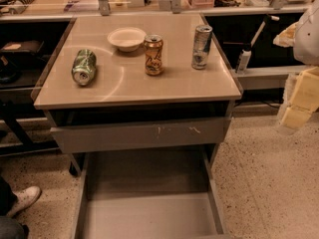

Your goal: Place redbull can into middle drawer

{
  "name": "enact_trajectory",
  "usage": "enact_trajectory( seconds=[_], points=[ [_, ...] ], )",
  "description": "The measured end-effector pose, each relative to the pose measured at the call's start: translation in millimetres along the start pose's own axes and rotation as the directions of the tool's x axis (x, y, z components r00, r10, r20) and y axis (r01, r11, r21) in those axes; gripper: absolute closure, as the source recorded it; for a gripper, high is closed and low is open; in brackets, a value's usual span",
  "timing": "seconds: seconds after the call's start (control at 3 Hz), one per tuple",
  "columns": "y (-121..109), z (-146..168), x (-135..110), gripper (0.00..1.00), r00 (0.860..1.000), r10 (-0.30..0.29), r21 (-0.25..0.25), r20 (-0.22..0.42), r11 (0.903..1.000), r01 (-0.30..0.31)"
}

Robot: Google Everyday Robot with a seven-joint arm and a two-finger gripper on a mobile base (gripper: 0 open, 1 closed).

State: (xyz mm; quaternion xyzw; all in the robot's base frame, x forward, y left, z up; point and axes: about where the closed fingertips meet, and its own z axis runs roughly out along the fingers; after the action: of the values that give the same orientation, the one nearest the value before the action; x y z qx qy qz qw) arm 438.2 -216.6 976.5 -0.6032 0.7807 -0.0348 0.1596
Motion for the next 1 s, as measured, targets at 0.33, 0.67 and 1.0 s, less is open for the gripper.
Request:
enact_trajectory(
  seconds=[0.33, 0.67, 1.0],
  points=[
    [-6.9, 7.3, -8.8, 0.00, 1.000, -0.019, 0.011, -0.010, 0.9998, 0.019],
    [-7.0, 7.2, -8.8, 0.00, 1.000, -0.019, 0.012, -0.010, 0.9997, 0.019],
    [-9.4, 6.9, -7.1, 0.00, 1.000, 0.011, 0.020, 0.021, 0.9997, -0.011]
  ],
)
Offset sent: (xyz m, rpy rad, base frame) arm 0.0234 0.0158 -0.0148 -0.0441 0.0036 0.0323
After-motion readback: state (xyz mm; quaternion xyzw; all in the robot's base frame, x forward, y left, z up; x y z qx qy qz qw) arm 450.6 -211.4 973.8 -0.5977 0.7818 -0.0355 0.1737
